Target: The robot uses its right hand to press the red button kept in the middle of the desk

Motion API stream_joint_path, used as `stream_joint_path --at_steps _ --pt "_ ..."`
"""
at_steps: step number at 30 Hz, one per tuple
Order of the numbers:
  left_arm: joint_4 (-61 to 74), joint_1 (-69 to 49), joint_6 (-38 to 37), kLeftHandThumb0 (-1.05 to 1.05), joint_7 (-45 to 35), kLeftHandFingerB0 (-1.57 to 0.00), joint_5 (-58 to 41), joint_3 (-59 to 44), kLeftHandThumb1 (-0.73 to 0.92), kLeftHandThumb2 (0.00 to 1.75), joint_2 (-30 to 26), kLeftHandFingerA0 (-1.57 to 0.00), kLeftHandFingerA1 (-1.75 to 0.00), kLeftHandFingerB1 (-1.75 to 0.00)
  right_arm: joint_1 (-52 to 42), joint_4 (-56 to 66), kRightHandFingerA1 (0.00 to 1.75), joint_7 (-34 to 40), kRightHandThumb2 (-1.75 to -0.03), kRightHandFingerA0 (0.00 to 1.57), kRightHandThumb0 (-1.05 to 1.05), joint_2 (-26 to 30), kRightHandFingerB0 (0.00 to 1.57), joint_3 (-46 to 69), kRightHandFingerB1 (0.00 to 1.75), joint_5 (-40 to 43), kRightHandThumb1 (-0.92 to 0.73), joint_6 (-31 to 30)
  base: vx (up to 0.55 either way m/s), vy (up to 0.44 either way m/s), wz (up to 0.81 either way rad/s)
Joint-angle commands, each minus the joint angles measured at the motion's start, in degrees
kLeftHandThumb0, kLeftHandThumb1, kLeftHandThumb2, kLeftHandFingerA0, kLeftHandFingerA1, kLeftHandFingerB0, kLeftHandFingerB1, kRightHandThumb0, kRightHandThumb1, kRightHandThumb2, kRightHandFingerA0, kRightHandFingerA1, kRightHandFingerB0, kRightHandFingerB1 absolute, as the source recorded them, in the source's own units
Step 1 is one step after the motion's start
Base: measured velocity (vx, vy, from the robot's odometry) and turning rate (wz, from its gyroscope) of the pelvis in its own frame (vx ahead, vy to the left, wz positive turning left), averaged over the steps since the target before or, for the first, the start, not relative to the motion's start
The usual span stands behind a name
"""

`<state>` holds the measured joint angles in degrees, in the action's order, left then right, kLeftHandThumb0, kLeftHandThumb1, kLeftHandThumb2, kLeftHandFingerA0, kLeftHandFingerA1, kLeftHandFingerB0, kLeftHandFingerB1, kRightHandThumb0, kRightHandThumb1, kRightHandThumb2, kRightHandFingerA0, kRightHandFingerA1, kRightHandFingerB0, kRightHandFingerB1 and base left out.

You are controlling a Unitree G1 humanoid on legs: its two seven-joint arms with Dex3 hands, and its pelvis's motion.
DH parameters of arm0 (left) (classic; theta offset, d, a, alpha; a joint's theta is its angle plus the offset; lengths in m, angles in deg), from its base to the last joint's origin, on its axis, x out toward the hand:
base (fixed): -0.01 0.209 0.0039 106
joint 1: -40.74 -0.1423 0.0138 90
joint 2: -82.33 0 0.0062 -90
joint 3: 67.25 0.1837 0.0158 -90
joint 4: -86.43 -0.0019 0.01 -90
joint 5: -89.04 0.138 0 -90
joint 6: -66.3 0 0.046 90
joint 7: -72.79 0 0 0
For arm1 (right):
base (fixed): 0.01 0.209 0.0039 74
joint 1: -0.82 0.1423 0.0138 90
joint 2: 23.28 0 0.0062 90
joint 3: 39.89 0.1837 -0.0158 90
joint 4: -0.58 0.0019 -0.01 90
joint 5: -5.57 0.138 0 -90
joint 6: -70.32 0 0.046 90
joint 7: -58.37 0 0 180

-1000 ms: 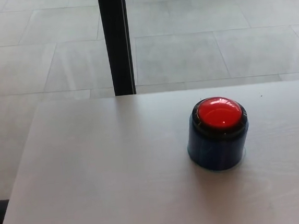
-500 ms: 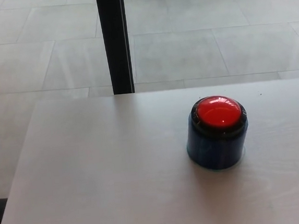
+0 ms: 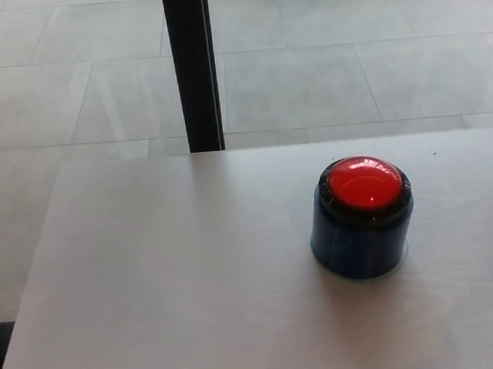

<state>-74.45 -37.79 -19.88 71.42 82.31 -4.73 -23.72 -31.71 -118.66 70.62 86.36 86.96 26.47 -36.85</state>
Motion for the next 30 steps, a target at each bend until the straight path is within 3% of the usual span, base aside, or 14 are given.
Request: stream_joint_path --at_steps 1,3,4,5,6,7,8,9,10,12,13,14,25,30 --pt "-1.0 0.6 -0.3 -0.76 0.5 -0.39 -1.0 0.1 0.92 1.26 -1.4 -0.57 -1.01 -0.84 6.2 -3.5 1.75 -3.5 -1.28 0.94 -0.03 -3.2 0.8 -4.0 1.4 1.7 -0.54 -1.2 0.0 0.0 0.0" --pt "-0.7 0.6 0.0 -0.74 0.1 -0.29 -1.4 0.0 0.92 1.2 -1.4 -0.44 -1.2 -0.93 7.3 -4.6 1.75 -4.4 -1.29 0.93 -0.03 -4.4 0.84 -4.9 1.39 1.9 -0.52 -0.2 0.0 0.0 0.0" --pt "-0.8 0.7 0.3 -0.75 0.0 -0.33 -1.3 0.2 0.92 1.29 -1.5 -0.52 -0.96 -0.78 7.8 -4.3 1.75 -5.6 -1.21 0.92 -0.07 -6.3 0.8 -6.0 1.38 2.4 -0.58 -0.2 0.0 0.0 0.0" --pt "-1.0 0.9 0.6 -0.75 -0.1 -0.33 -1.1 0.4 0.92 1.29 -1.6 -0.52 -0.96 -0.78 8.4 -3.7 1.75 -7.4 -1.21 0.92 -0.07 -9.1 0.8 -7.6 1.38 3.1 -0.58 -0.3 0.0 0.0 0.0" --pt "-1.0 0.8 0.4 -0.74 -0.2 -0.26 -1.3 0.3 0.92 1.19 -1.5 -0.41 -1.18 -0.89 8.5 -3.5 1.75 -6.9 -1.22 0.93 -0.06 -9.9 0.84 -8.1 1.36 2.8 -0.54 -0.2 0.0 0.0 0.0" --pt "-1.0 0.7 0.1 -0.74 -0.3 -0.25 -1.4 0.2 0.92 1.19 -1.4 -0.43 -1.18 -0.89 8.6 -3.0 1.75 -6.1 -1.2 0.94 -0.06 -12.2 0.85 -9.7 1.36 2.0 -0.55 0.2 0.0 0.0 0.0" --pt "-1.2 0.8 0.2 -0.74 0.0 -0.34 -1.4 0.2 0.92 1.25 -1.4 -0.55 -0.98 -0.79 8.6 -2.8 1.37 -6.0 -1.2 1.2 -0.12 -13.3 0.92 -10.6 1.14 1.6 -0.58 0.4 0.0 0.0 0.0" --pt "-1.3 0.9 0.4 -0.74 0.3 -0.34 -1.4 0.2 0.92 1.25 -1.4 -0.55 -0.98 -0.79 8.6 -2.8 1.37 -5.8 -1.2 1.2 -0.12 -14.3 0.92 -11.4 1.14 1.3 -0.58 0.5 0.0 0.0 0.0" --pt "-1.6 0.4 -0.4 -0.75 -0.2 -0.35 -1.2 0.3 0.92 1.25 -1.4 -0.56 -0.99 -0.8 8.4 -2.7 1.75 -6.5 -1.25 0.95 -0.08 -15.5 0.85 -12.6 1.4 1.3 -0.52 0.2 0.0 0.0 0.0" --pt "-1.3 0.6 0.1 -0.76 0.3 -0.37 -1.2 0.4 0.92 1.28 -1.3 -0.56 -0.99 -0.82 8.3 -3.1 1.75 -7.5 -1.27 0.97 -0.1 -18.1 0.85 -15.2 1.43 0.3 -0.51 0.7 0.0 0.0 0.0" --pt "-0.8 0.6 0.4 -0.74 0.2 -0.27 -1.3 0.5 0.92 1.2 -1.4 -0.45 -1.2 -0.93 8.1 -3.6 1.75 -8.0 -1.27 0.98 -0.12 -20.2 0.85 -17.6 1.45 -0.7 -0.5 1.2 0.0 0.0 0.0" --pt "-0.7 0.7 0.6 -0.75 0.1 -0.31 -1.4 0.5 0.92 1.3 -1.4 -0.54 -0.98 -0.79 7.9 -3.9 1.75 -8.9 -1.29 1.02 -0.13 -21.2 0.86 -18.6 1.46 -0.9 -0.49 1.8 0.0 0.0 0.0" --pt "-1.0 1.2 1.4 -0.75 1.0 -0.31 -1.3 1.2 0.92 1.3 -1.4 -0.57 -1.0 -0.79 4.4 -8.4 1.75 -11.9 -1.34 0.98 -0.21 -28.9 0.8 -28.7 1.55 -6.2 -0.39 5.8 0.0 0.0 0.0" --pt "-0.4 1.2 1.6 -0.75 0.3 -0.28 -1.2 1.8 0.92 1.31 -1.5 -0.52 -0.95 -0.76 2.2 -7.9 1.75 -12.7 -1.15 0.94 -0.23 -31.9 0.73 -31.1 1.57 -6.6 -0.53 4.6 0.0 0.0 0.0"
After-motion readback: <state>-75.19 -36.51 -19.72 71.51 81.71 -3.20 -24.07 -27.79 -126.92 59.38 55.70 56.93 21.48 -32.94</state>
